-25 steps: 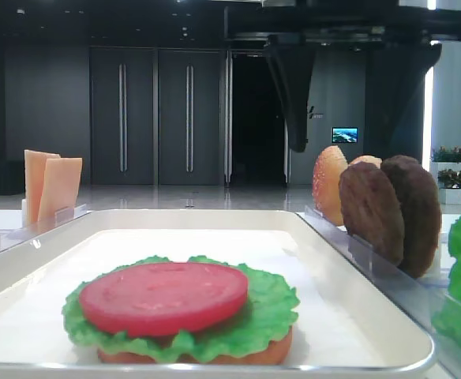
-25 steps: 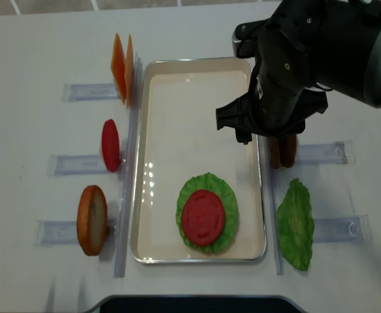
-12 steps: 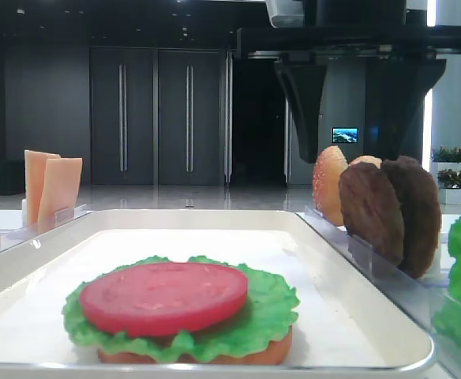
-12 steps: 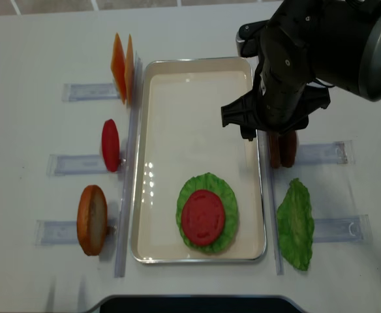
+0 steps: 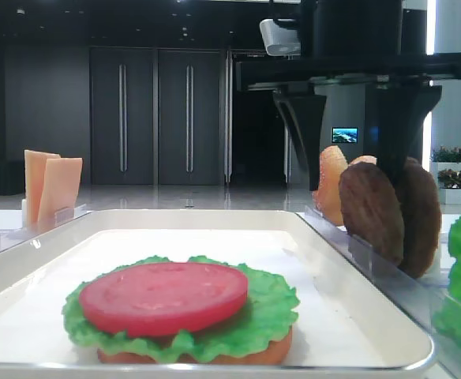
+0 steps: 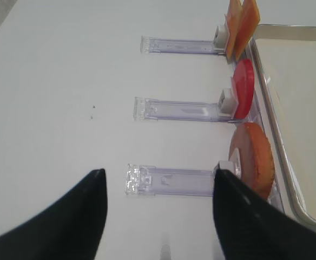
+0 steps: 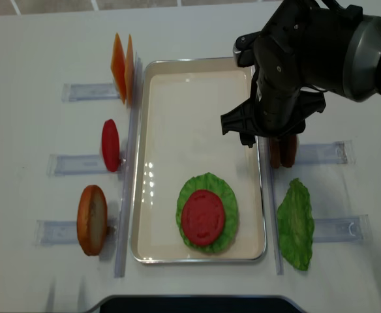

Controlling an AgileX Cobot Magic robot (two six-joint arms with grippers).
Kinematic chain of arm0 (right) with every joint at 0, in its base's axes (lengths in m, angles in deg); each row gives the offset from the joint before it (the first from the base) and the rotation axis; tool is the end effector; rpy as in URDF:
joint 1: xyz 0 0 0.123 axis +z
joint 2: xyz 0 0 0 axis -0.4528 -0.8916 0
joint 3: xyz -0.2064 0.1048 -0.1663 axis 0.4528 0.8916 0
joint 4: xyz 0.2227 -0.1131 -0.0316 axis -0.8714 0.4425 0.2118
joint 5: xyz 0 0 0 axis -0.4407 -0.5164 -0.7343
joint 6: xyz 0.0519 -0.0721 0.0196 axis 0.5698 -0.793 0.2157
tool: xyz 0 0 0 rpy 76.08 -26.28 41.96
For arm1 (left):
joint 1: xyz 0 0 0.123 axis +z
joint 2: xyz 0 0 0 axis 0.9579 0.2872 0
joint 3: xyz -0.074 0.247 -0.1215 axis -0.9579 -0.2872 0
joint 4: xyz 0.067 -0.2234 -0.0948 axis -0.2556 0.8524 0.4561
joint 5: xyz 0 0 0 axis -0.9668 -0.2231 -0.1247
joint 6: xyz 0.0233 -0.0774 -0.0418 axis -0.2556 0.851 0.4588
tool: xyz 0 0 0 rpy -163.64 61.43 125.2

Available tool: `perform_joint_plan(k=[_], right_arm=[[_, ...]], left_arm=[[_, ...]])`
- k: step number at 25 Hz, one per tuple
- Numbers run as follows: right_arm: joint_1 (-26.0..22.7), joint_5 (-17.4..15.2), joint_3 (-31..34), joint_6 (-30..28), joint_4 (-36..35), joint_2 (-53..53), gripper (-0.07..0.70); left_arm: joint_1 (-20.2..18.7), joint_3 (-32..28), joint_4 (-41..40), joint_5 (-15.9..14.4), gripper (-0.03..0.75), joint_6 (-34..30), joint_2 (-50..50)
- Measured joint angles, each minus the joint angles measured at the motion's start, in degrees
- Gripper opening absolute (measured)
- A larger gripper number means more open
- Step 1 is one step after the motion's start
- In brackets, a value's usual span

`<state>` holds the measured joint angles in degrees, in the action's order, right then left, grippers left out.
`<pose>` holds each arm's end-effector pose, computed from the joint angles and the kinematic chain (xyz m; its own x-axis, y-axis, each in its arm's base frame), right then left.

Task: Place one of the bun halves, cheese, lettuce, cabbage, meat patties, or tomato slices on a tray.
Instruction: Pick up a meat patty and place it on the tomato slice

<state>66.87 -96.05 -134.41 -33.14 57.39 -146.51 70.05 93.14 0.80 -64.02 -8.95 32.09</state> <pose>0.2753 0.2152 0.2166 -0.9737 -0.1570 -0.1649 -0.1503 0.9872 -0.0524 -0.0084 0.0110 0.2699 -0.4957 -0.0527 -0.8669 -0.0823 0.9965 -0.0135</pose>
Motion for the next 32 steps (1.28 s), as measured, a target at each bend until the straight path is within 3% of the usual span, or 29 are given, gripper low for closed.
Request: perform_joint_plan(k=[9,17,32], right_arm=[[-0.3,0.3,0.0,-0.3,0.5,-1.8,0.384],[-0.4,0.5,0.0,-0.4,2.3,-1.8,0.167],[-0.3,0.1,0.0,-0.7,3.1,0.3,0.155]], left_arm=[[0.0,0.0,0.0,0.0,0.471,0.0,0.0],[0.0,0.0,0.0,0.0,0.471,0.0,0.0],[0.0,0.0,0.0,0.0,0.471,0.0,0.0]])
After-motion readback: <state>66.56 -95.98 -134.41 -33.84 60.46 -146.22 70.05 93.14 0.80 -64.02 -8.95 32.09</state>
